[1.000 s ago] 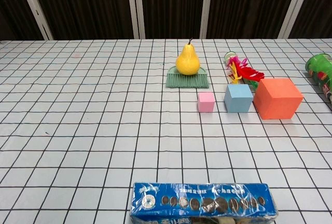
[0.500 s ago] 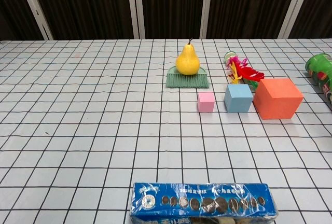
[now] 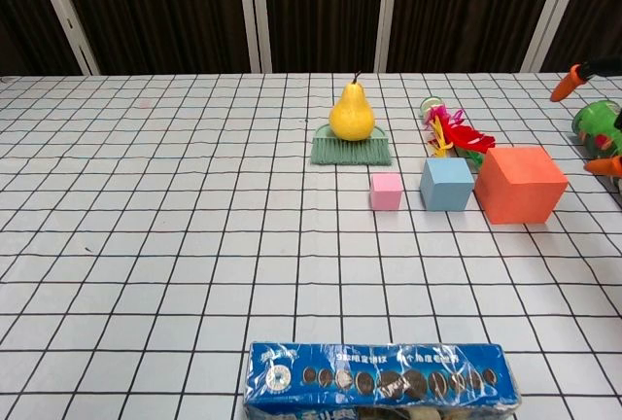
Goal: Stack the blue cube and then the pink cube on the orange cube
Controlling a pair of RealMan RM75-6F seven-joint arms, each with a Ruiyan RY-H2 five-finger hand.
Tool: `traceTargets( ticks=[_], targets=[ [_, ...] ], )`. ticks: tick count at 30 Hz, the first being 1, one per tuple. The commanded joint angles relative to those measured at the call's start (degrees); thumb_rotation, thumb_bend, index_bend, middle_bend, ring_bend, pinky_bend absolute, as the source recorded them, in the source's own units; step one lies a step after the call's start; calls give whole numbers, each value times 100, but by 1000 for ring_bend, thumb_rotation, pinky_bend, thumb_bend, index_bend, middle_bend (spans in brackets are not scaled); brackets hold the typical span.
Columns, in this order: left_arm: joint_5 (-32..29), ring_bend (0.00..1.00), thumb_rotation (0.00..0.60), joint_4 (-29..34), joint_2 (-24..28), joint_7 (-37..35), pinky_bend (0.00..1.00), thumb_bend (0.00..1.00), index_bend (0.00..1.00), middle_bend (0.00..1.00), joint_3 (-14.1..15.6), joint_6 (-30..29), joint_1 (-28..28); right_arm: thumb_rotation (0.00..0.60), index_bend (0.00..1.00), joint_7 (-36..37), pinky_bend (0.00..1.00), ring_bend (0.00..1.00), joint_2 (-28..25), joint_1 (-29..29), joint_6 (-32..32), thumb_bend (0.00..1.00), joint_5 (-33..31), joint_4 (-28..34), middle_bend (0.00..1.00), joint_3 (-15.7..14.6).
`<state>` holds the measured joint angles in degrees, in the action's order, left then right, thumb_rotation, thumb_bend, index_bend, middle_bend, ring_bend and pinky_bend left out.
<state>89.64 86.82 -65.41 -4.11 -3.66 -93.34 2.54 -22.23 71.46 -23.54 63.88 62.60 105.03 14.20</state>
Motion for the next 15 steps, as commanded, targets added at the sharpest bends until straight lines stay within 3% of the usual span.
traceTargets(
  ticks=[1,15],
  targets=[
    [3,0,600,7,2,15,0,583,201,62,5,5,2,600,260,-628,1000,1000,495,-476,-76,292,-833,65,1000,266],
    [-167,0,600,15,8,51,0,584,201,62,-41,192,63,600,261,-2120,1000,1000,1439,-1606,548,292,-2739,-154,1000,682]
  ],
)
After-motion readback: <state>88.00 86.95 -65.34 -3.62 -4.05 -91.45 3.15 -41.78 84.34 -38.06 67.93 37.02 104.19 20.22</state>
